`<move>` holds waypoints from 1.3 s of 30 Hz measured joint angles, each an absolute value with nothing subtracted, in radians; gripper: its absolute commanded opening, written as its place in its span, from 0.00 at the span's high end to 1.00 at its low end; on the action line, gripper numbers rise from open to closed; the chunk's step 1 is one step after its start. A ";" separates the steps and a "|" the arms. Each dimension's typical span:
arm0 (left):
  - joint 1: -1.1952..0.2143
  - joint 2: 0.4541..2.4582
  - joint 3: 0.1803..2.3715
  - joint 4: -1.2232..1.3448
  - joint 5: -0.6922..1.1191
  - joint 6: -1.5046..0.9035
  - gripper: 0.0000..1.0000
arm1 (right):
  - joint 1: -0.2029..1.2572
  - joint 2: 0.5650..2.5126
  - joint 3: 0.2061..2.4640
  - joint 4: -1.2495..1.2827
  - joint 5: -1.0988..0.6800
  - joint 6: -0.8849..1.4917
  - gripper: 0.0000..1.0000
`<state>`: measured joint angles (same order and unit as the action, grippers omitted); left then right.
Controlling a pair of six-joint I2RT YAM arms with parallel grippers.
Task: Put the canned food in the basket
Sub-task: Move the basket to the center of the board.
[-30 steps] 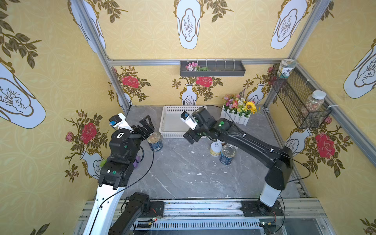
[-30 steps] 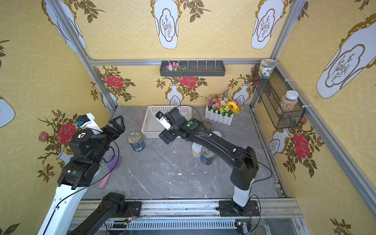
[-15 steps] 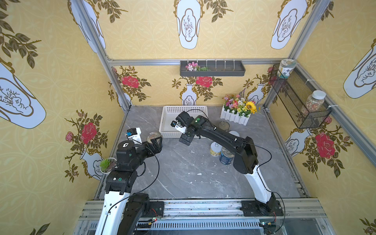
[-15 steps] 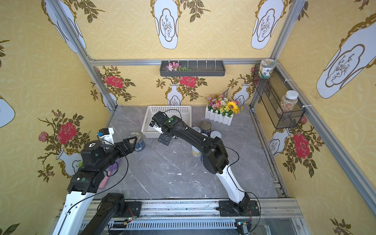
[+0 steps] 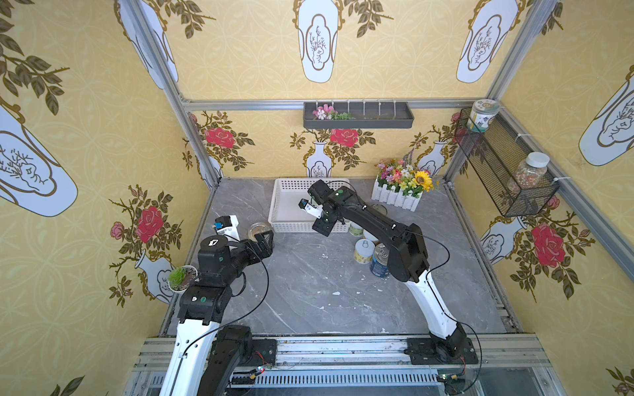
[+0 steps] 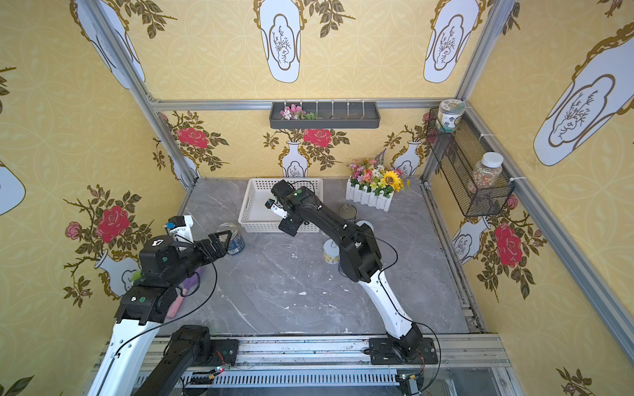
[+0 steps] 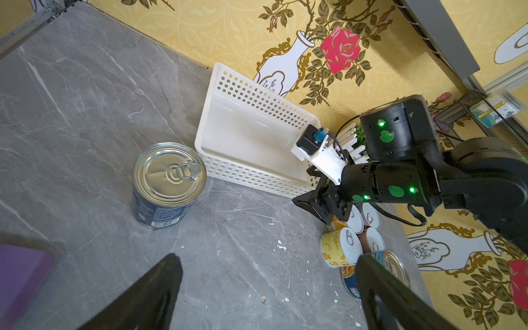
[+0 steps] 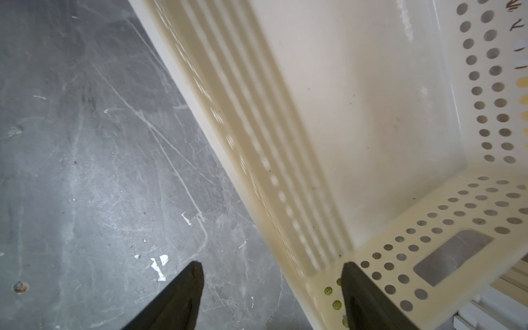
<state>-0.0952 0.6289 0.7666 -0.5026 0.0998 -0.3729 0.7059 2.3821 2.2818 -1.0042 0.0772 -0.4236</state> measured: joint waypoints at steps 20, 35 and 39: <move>-0.094 0.622 0.767 -0.503 0.082 -0.373 0.00 | 0.695 2.445 2.324 -1.028 0.036 -0.450 0.77; -0.088 0.639 0.767 -0.503 0.077 -0.373 0.00 | 0.737 2.243 2.012 -0.967 0.028 -0.454 1.00; -0.087 0.647 0.767 -0.503 0.077 -0.373 0.00 | 0.765 2.144 1.847 -0.920 0.014 -0.441 1.00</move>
